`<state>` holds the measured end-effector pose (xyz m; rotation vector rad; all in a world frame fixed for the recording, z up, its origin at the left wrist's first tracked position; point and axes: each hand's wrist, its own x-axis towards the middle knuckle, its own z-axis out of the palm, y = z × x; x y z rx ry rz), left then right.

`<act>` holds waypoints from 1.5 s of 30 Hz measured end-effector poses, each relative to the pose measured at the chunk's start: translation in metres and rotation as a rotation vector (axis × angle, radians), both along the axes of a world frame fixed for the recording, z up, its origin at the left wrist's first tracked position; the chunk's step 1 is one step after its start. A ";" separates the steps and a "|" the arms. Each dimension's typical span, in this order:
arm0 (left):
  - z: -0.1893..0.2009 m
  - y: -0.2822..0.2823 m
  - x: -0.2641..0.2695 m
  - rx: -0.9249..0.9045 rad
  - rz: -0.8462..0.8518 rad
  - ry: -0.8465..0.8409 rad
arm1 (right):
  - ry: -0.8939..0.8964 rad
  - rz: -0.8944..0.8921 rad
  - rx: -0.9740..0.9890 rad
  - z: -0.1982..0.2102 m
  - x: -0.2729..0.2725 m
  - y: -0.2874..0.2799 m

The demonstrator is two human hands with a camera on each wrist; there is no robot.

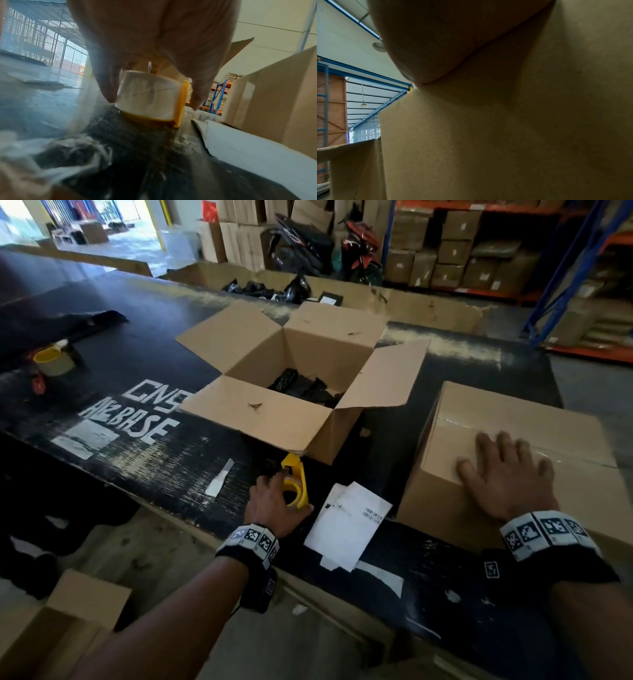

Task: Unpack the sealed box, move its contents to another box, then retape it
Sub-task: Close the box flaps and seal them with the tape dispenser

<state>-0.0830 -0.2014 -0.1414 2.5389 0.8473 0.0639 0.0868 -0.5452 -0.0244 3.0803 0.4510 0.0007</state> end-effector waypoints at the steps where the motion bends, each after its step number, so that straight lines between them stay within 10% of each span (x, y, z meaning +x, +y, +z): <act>1: -0.002 0.002 0.001 0.005 -0.001 -0.015 | 0.003 0.003 0.000 0.000 0.000 0.000; 16: 0.057 -0.065 -0.097 -0.118 -0.207 -0.411 | 0.006 -0.005 0.013 0.000 -0.004 0.002; 23: 0.127 -0.129 -0.044 -0.134 -0.403 -0.609 | 0.060 0.060 0.079 0.011 0.001 -0.014; 34: 0.165 -0.236 0.110 -0.192 -0.488 -0.709 | 0.469 -0.094 1.414 0.036 0.024 -0.084; 45: 0.144 -0.289 0.155 -0.121 -0.603 -0.492 | 0.205 -0.110 1.353 0.022 0.030 -0.094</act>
